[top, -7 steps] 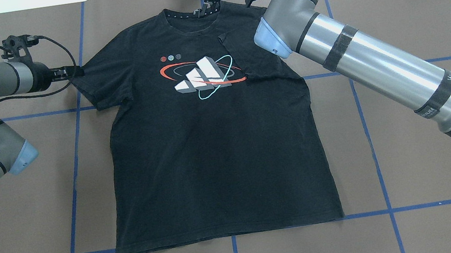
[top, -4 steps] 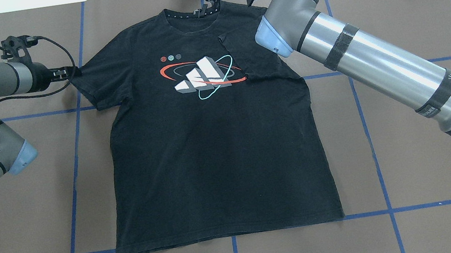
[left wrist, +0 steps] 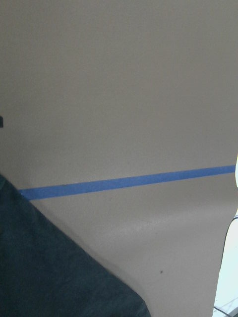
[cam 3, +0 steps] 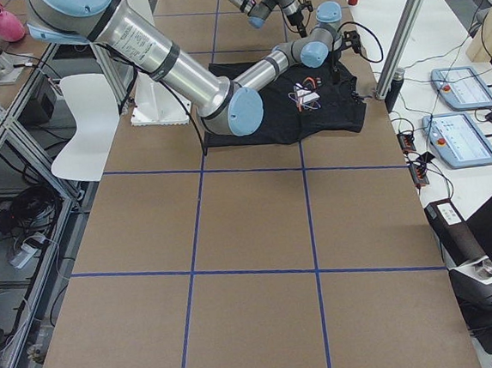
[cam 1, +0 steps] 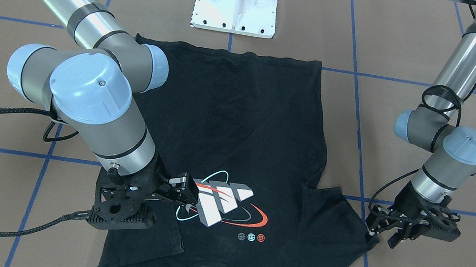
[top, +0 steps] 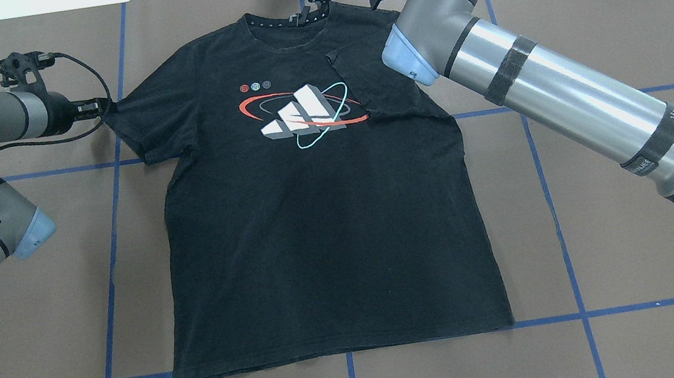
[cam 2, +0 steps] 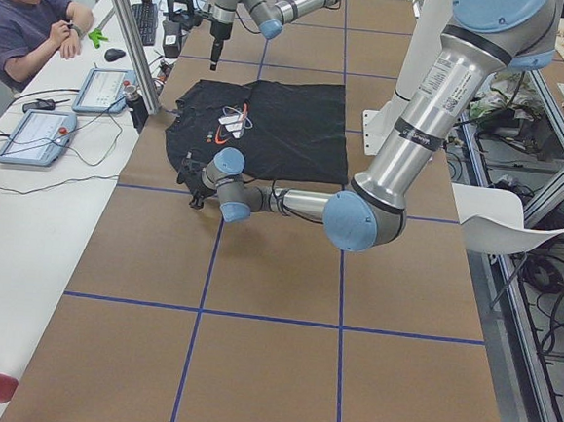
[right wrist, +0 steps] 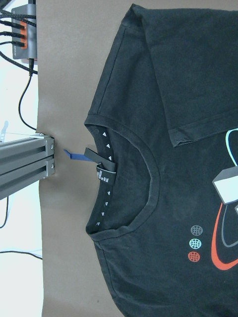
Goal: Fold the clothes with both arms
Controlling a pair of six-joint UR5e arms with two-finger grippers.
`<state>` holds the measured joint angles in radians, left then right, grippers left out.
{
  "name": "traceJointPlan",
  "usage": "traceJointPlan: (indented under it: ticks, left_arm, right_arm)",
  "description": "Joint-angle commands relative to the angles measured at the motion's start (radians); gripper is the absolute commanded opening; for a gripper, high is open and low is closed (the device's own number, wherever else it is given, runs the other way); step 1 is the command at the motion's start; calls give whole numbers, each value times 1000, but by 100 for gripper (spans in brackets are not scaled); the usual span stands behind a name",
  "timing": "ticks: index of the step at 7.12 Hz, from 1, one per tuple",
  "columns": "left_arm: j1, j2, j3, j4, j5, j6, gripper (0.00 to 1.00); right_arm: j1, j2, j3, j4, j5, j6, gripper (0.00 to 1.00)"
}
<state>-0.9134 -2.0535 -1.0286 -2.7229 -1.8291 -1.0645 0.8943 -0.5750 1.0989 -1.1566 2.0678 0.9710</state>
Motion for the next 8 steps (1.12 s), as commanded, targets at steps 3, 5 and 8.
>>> traceJointPlan:
  ticks: [3, 5, 8]
  left_arm:
    - [2, -17, 15, 2, 1, 0, 52]
    - [2, -16, 13, 2, 1, 6, 51]
    - [2, -16, 12, 2, -1, 4, 52]
  right_arm:
    - [0, -2, -1, 0, 0, 0, 100]
    - [0, 0, -1, 0, 0, 1, 100]
    - [0, 0, -1, 0, -2, 11, 100]
